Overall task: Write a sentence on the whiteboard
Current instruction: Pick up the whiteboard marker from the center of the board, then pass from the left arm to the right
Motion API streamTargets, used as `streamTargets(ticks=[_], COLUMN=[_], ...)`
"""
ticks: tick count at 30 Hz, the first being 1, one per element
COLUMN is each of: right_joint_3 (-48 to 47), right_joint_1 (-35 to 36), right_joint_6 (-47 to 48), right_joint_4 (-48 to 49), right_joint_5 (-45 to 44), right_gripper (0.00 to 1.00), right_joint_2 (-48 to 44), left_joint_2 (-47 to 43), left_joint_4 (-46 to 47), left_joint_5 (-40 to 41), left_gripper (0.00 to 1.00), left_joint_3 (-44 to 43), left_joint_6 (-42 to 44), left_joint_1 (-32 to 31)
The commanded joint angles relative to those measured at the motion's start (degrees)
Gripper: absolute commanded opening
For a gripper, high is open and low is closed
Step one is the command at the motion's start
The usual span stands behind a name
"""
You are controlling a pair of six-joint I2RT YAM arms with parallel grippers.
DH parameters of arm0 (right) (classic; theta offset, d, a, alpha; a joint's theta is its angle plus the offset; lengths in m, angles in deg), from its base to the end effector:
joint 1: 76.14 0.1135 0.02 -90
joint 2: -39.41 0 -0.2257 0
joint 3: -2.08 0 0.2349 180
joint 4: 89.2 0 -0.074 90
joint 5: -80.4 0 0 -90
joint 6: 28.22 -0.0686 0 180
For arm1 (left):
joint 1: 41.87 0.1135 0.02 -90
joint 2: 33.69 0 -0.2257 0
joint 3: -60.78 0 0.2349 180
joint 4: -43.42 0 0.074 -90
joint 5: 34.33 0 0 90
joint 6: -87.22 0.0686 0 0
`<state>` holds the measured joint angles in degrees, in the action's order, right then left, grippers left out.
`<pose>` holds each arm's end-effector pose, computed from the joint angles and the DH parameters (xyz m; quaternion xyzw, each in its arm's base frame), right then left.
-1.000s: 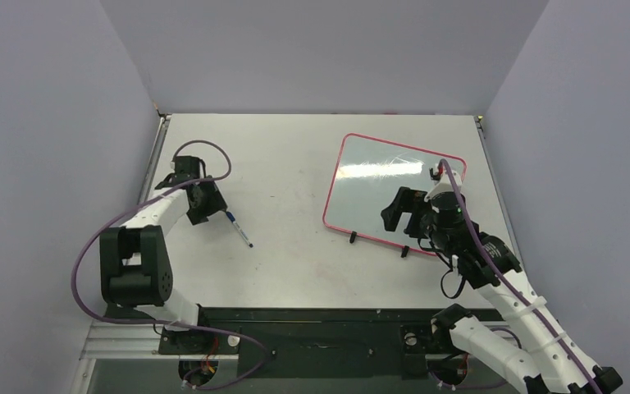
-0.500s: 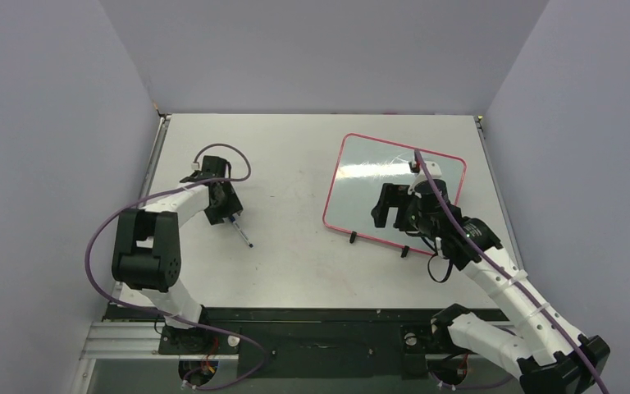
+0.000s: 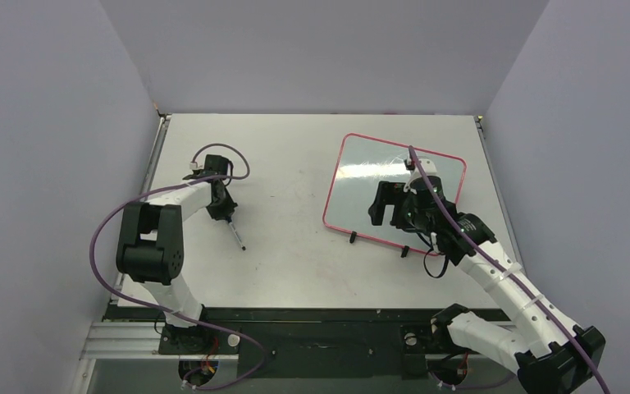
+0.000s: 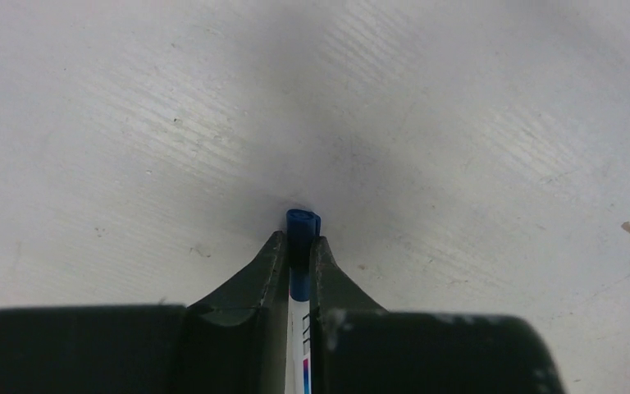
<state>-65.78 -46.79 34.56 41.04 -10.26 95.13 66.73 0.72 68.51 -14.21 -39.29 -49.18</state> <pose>0.2056 0.1147 0.2624 -0.0141 0.8972 0.2046 0.3911 0.3247 -0.0263 0.1039 -0.2665 0.9388 0.0315 0.2159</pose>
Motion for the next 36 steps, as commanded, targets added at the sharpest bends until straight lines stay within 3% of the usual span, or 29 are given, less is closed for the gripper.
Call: streamTargets(ticks=[1,9,15,23,29,36], right_joint_3=[-1.5,2.3,6.3,10.9,8.3,4.5], right_joint_1=[0.4,0.4,0.6,2.9,8.0,12.3], right_joint_6=[0.4,-1.4,-4.5,-10.7,-12.3,-15.1], right_joint_4=[3.7,13.4,25.0,42.2,47.5,51.7], right_joint_5=[2.0,8.9,15.1,17.7,17.6,17.3], right_gripper=[0.94,0.94,0.95,0.95,0.94,0.9], right_joint_2=[0.5,-0.1,-0.5,1.5,7.4,14.9], left_joint_2=[1.2,-4.2,-14.1,-24.2,-30.2,-35.2], left_joint_4=[3.1,2.5,5.6,6.2,12.3,15.7], left_joint_5=[-2.3,-7.6,-12.6,-15.4,-15.7,-13.4], left_gripper=[0.0,0.0,0.0,0.0,0.0,0.0], left_joint_3=[-0.5,0.2,3.5,5.0,8.3,9.3], left_joint_6=[-1.0,-4.6,-9.6,-22.9,-34.6,-41.0], left_joint_1=[-0.3,-0.5,-1.8,-4.2,-8.7,-14.0])
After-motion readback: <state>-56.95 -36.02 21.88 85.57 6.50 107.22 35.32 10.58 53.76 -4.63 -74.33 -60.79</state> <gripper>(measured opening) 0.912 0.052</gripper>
